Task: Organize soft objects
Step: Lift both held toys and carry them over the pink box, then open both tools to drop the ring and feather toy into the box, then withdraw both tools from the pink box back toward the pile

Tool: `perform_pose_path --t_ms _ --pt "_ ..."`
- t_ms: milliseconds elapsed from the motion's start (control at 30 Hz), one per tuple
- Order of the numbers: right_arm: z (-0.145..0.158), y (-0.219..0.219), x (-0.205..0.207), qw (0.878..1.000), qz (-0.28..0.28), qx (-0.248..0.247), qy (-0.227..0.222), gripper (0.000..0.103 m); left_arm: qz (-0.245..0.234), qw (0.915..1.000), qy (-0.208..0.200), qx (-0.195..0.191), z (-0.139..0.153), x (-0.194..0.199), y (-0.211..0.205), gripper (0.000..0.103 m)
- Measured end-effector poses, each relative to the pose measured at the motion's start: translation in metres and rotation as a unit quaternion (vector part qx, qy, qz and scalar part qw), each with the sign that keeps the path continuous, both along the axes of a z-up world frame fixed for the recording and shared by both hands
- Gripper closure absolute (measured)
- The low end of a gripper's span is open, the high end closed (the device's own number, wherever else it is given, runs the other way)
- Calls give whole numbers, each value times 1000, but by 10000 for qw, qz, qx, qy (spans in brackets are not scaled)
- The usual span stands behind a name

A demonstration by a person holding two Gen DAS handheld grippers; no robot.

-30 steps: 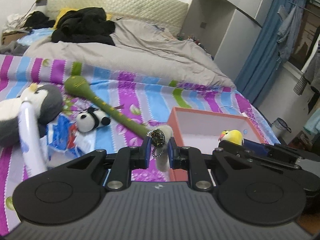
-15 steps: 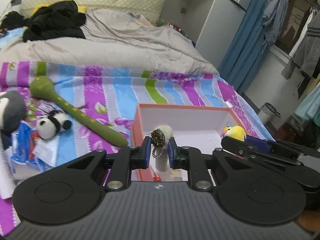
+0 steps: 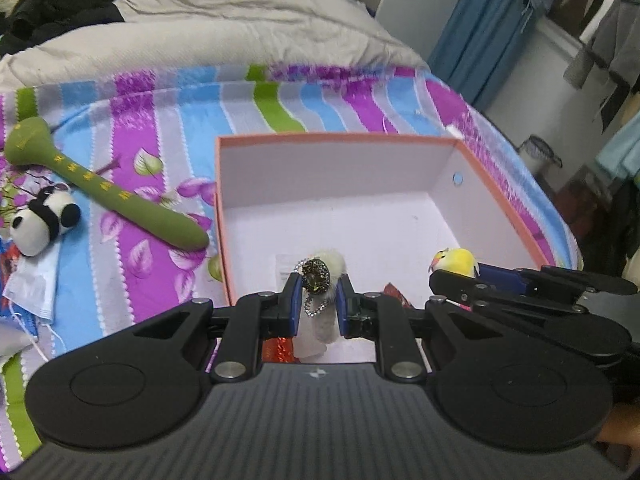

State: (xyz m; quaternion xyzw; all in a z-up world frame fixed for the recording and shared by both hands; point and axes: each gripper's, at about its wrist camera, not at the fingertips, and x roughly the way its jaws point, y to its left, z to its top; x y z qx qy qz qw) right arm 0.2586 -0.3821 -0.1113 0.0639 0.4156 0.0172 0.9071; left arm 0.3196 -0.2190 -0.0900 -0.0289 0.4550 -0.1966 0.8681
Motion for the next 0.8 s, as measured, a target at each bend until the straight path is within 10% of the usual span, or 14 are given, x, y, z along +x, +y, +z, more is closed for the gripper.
perform_pose_path --t_ms 300,433,800 --pt "-17 -12 3 9997 -67 81 227 68 -137 9997 177 135 -21 8 -17 80" --pt "-16 -15 1 9994 -104 227 258 52 -101 9993 38 363 -18 6 -18 39" --pt "21 -2 -30 9990 85 282 -326 45 -13 9987 -491 116 19 -29 -4 38"
